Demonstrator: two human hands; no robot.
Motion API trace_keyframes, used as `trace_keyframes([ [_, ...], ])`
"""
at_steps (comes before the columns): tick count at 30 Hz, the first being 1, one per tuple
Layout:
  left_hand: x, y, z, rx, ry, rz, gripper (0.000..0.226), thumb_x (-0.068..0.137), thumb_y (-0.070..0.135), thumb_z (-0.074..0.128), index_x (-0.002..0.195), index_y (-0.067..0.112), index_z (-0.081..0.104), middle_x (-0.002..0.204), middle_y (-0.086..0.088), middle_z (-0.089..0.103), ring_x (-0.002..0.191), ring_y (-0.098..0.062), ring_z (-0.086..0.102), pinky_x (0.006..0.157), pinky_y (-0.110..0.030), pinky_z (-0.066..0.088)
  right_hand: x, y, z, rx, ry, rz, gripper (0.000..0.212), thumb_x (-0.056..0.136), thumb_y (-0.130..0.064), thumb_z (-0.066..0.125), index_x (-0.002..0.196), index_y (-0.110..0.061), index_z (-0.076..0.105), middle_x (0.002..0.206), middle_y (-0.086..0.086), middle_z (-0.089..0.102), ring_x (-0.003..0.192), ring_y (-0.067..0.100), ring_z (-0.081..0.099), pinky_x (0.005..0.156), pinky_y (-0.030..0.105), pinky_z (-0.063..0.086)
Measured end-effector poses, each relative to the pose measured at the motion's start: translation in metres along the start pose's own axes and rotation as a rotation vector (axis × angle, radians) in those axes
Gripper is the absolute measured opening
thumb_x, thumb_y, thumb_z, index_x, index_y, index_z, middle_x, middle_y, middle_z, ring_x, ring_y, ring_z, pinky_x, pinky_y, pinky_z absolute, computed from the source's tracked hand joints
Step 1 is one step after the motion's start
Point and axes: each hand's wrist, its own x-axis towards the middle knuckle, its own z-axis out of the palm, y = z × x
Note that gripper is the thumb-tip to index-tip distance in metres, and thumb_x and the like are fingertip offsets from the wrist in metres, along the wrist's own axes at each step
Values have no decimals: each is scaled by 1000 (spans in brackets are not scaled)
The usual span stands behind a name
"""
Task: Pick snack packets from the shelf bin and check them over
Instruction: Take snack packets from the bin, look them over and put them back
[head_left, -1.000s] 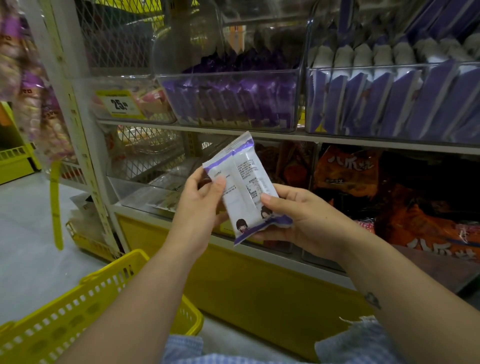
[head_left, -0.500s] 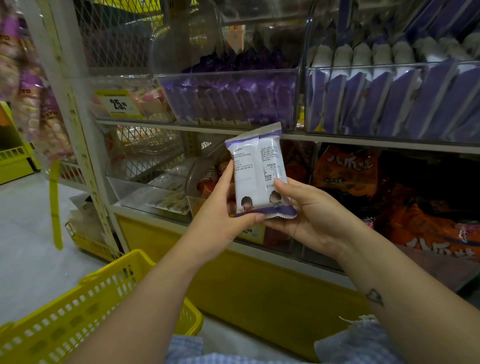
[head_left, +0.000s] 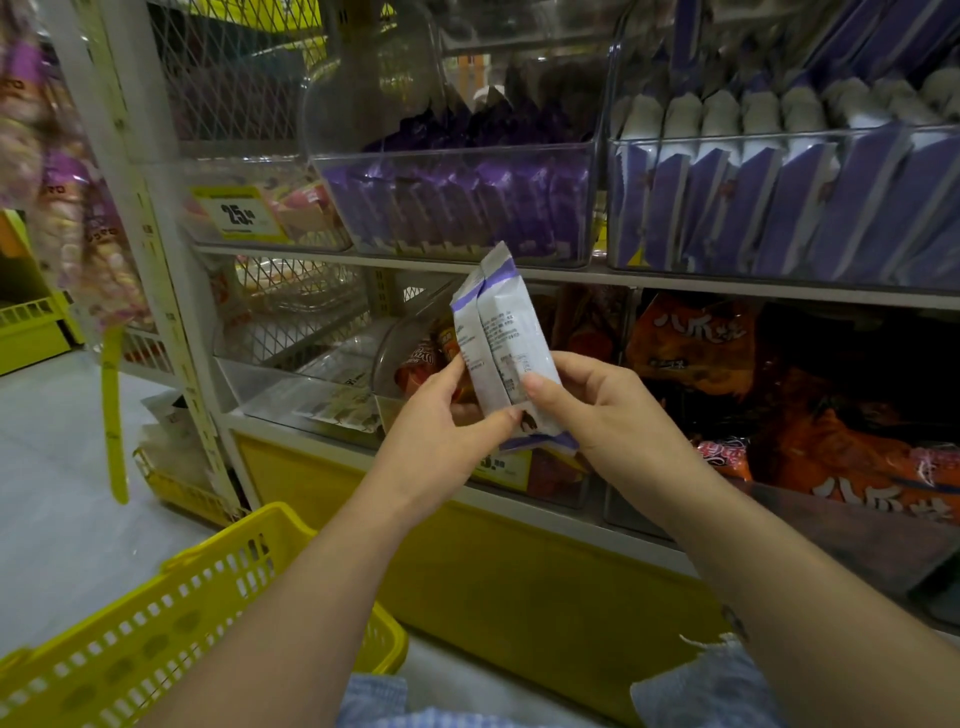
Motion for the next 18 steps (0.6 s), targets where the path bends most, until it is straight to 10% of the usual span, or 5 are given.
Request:
trace_keyframes([
  [5, 1, -2, 1, 2, 57, -33, 79, 64, 33, 67, 140, 38, 44, 97, 24, 70, 84, 2, 69, 73, -24, 57, -1, 3, 1, -159, -20, -24, 26, 94, -25, 58, 119, -32, 65, 103, -12, 73, 89, 3, 70, 68, 19, 56],
  [12, 2, 0, -4, -254, 56, -144, 37, 86, 4, 63, 119, 20, 62, 102, 0, 74, 92, -18, 72, 71, -31, 59, -1, 5, 2, -190, -66, -37, 25, 94, -24, 59, 104, -46, 65, 101, -17, 73, 92, 2, 69, 80, 26, 58],
  [18, 1, -3, -15, -459, -13, -215, 24, 93, 14, 53, 105, 15, 73, 104, -8, 75, 94, -28, 72, 73, -34, 59, -2, 2, -4, -148, -115, -8, 23, 95, -24, 57, 107, -41, 66, 100, -18, 73, 92, 2, 69, 77, 17, 56],
])
